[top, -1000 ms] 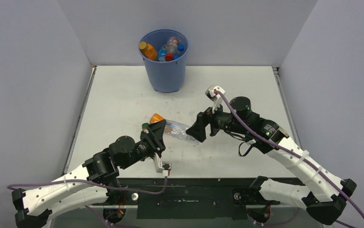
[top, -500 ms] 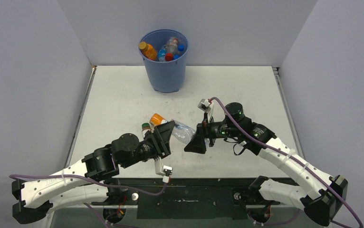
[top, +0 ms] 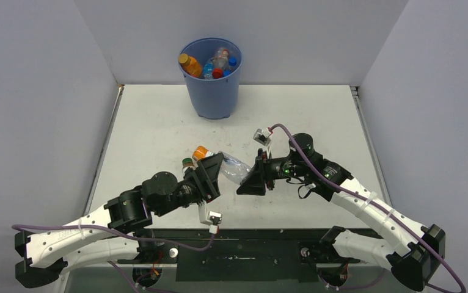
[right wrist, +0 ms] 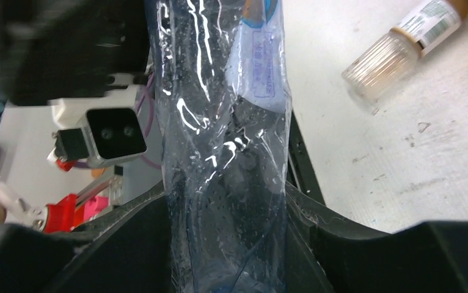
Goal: Put the plastic bottles in the bin
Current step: Place the plastic bottle in the trash bin.
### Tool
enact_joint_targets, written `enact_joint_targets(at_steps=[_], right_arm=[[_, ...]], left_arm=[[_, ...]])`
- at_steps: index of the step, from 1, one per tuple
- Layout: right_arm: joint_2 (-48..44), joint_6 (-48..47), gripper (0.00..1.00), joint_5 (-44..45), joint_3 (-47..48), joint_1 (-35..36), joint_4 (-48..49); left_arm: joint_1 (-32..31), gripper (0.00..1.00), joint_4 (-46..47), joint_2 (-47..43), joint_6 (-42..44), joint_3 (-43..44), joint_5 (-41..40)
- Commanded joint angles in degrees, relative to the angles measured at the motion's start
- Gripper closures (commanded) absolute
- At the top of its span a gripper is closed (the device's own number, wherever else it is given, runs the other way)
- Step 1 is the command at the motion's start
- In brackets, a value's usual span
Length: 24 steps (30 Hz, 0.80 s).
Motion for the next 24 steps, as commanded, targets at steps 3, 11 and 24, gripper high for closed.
enact_joint_targets(at_steps=[3, 11, 24], right_arm=[[-6.72, -3.45, 0.86, 10.61, 1.21, -0.44, 4.69], [-21.10, -5.39, 0.95, 31.54, -5.23, -0.36, 9.66], [-28.62, -6.20, 0.95, 31.77, -15.60, -0.27, 20.92]], left_arm=[[-0.43, 0.04, 8.33, -2.63, -11.37, -0.25, 2.04], [-0.43, 0.04, 22.64, -7.66, -45.53, -6.20, 1.18], [23.30, 0.04, 48.64, 7.85, -141.21, 3.47, 25.87]])
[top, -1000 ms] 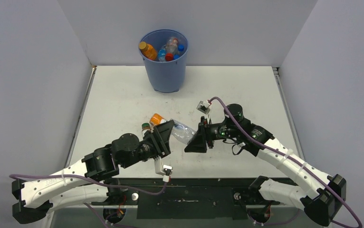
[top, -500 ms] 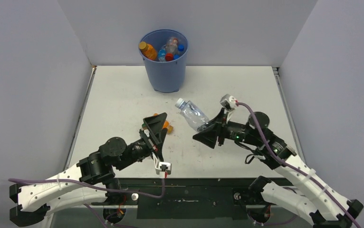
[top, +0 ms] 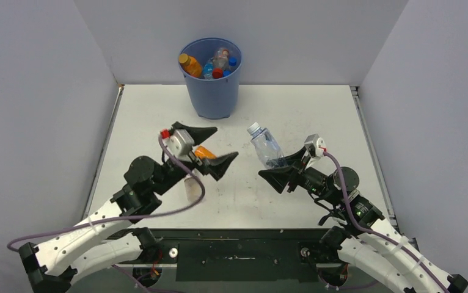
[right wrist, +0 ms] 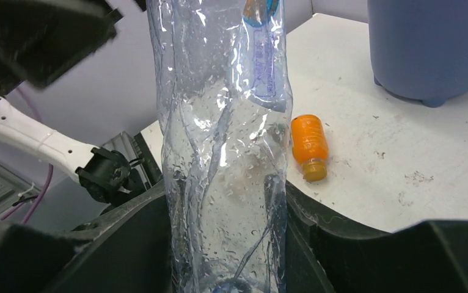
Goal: Put the plastic bottles in the bin
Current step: Place the plastic bottle in the trash bin.
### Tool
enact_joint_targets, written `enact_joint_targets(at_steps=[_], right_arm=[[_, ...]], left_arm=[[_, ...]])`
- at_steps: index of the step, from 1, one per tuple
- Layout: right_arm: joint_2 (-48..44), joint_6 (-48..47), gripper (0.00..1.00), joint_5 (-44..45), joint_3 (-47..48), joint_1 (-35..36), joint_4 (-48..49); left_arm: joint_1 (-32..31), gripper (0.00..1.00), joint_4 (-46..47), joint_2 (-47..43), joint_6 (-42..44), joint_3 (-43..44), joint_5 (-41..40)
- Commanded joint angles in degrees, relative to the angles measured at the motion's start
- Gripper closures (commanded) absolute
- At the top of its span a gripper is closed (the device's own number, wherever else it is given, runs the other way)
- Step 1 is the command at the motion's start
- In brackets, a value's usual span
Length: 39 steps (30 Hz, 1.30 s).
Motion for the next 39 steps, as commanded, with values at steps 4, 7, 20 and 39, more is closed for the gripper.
enact_joint_targets(at_steps=[4, 7, 20, 39], right_arm=[[-4.43, -0.62, 0.95, 2.58, -2.87, -0.10, 10.01], [-4.77, -0.78, 0.95, 2.89, -3.61, -0.09, 10.62], [-0.57, 0.48, 0.95, 1.12, -5.30, 0.02, 14.71], [0.06, 0.86, 0.95, 1.36, -6.37, 0.96, 15.79]], left_arm=[[22.98, 0.04, 38.83, 15.06, -68.40, 2.50, 26.43], [22.65, 0.04, 42.26, 19.66, -73.72, 4.04, 27.32], [17.21, 0.04, 40.00, 26.00, -70.28, 9.40, 29.54], [11.30, 0.57, 34.14, 29.00, -65.75, 12.07, 28.48]])
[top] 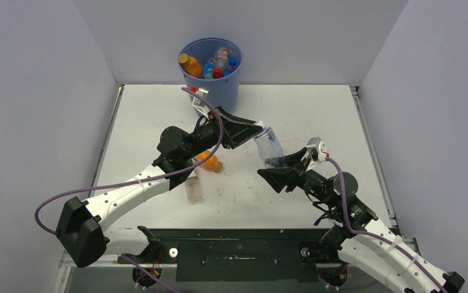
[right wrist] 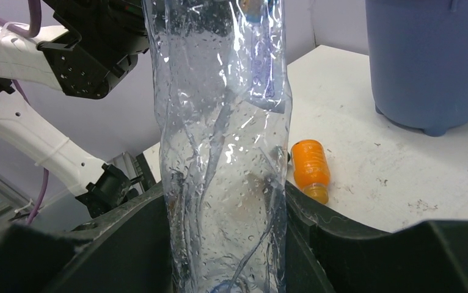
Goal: Put the plastic bottles in the bin
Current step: Place the plastic bottle in the trash bin.
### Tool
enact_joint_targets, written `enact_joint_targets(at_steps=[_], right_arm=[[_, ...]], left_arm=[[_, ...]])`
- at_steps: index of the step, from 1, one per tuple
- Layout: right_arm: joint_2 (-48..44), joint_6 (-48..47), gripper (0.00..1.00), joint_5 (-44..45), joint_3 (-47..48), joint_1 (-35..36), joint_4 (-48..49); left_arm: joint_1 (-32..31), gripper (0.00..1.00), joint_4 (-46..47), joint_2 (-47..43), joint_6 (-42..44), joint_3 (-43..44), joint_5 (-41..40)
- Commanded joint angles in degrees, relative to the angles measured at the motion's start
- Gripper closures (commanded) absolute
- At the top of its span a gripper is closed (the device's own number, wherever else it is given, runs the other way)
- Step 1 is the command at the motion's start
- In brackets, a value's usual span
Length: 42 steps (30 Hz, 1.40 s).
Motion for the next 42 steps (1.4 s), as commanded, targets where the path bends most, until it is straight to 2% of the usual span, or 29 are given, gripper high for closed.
enact_joint_targets(at_steps=[1, 5, 6, 7, 9, 10, 12, 13, 14, 18, 22, 26, 31, 35, 37, 42], right_arm=[[0.25, 0.16, 0.95, 0.29, -0.65, 0.47, 4.08], [0.14, 0.21, 0.95, 1.03, -0.52, 0.87, 3.46], [0.09, 0.25, 0.90, 1.45, -0.32, 0.91, 2.96], [0.04, 0.29, 0.78, 1.91, -0.05, 0.96, 2.33], [-0.22, 0.61, 0.40, 2.72, 0.70, 1.02, 0.68], [-0.58, 0.71, 0.24, 3.14, 1.21, 1.00, -0.40], [-1.32, 0.78, 0.02, 4.28, 2.63, 1.01, -3.03], [-1.74, 0.55, 0.09, 4.71, 3.61, 1.00, -4.42], [-2.01, 0.04, 0.10, 5.03, 4.77, 1.01, -6.28], [-2.88, -1.71, 0.10, 5.73, 9.58, 1.00, -13.69], [-3.68, -2.61, 0.10, 5.85, 12.51, 1.00, -16.71], [-5.34, -2.78, 0.10, 9.98, 11.22, 1.00, -17.36], [-8.65, -1.40, 0.10, 15.83, 5.72, 1.00, -15.77], [-10.62, 0.00, 0.10, 19.60, 1.35, 0.96, -12.99], [-10.89, -0.43, 0.10, 21.10, 0.16, 0.99, -12.17], [-9.63, -1.75, 0.10, 24.36, -0.29, 0.92, -12.68]], left_arm=[[-1.99, 0.65, 2.03, 0.75, 0.14, 2.97, 1.44], [-2.54, 0.93, 2.11, 1.13, 1.17, 3.49, 2.30], [-2.57, 0.98, 2.17, 1.15, 1.42, 3.56, 2.37], [-2.53, 1.00, 2.23, 1.02, 1.75, 3.46, 2.34], [-2.44, 1.00, 2.07, 0.27, 2.66, 3.17, 1.96], [-2.18, 1.00, 1.51, -0.37, 3.44, 3.06, 1.44], [-1.17, 1.00, -0.73, -2.20, 5.67, 2.96, -0.40], [-0.27, 1.00, -2.24, -3.21, 7.01, 2.99, -1.72], [0.91, 1.00, -4.06, -4.31, 8.39, 3.00, -2.92], [9.27, 1.00, -7.31, -7.35, 11.20, 4.41, -6.56], [16.88, 1.00, -7.89, -7.50, 12.36, 7.37, -9.53], [20.19, 1.00, -7.18, -5.59, 22.62, 12.62, -18.46], [20.69, 1.00, -1.42, 3.36, 40.71, 21.15, -24.71], [21.19, 1.00, 5.74, 12.04, 51.33, 26.12, -25.33], [21.46, 1.00, 9.12, 16.48, 55.28, 27.86, -25.26], [22.64, 1.00, 8.78, 27.15, 60.44, 34.29, -26.25]])
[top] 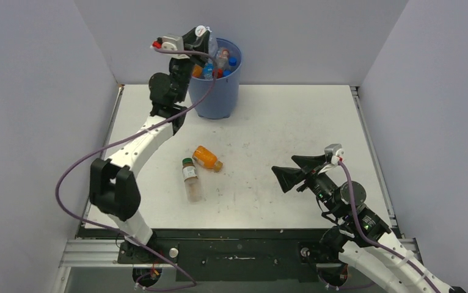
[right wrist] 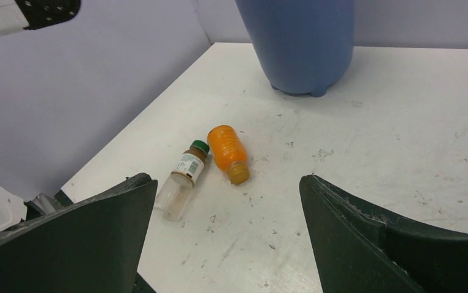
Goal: Put the plastic bottles in the bin
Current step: Place the plastic bottle in the trash bin.
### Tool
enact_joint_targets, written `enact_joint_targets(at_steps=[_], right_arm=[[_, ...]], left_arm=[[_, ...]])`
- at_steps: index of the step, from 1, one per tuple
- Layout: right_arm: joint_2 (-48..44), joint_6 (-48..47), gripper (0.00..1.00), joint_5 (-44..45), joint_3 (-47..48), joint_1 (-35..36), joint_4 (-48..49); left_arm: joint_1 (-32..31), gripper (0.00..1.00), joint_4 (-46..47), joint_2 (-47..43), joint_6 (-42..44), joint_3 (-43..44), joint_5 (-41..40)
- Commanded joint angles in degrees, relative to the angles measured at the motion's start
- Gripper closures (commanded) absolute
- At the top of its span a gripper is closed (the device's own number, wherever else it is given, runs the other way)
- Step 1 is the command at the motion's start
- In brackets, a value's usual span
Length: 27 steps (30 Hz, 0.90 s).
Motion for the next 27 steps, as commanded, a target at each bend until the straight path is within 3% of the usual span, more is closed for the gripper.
enact_joint_targets(at_steps=[1, 10, 19, 26, 27], right_arm=[[0.79, -0.62, 0.10, 4.32, 0.06, 0.19, 3.52], [1.30, 0.27, 0.10, 4.15, -1.27, 0.15, 2.93], [3.24, 0.07, 0.10, 3.81, -1.26, 0.17, 2.83], [3.08, 0.01, 0.10, 3.89, -1.31, 0.19, 2.43], [3.11, 0.03, 0.10, 3.89, -1.44, 0.19, 2.42]], left_arm=[[1.48, 1.00, 3.80, 7.79, 9.07, 6.74, -1.94], [1.62, 1.00, -2.67, 20.53, 19.39, 13.59, -3.44], [2.15, 1.00, -8.76, 24.67, 14.99, 12.69, -2.13], [2.35, 1.00, -5.59, 22.18, 10.10, 10.37, -1.88], [2.35, 0.95, -5.75, 21.36, 10.01, 10.25, -1.42]])
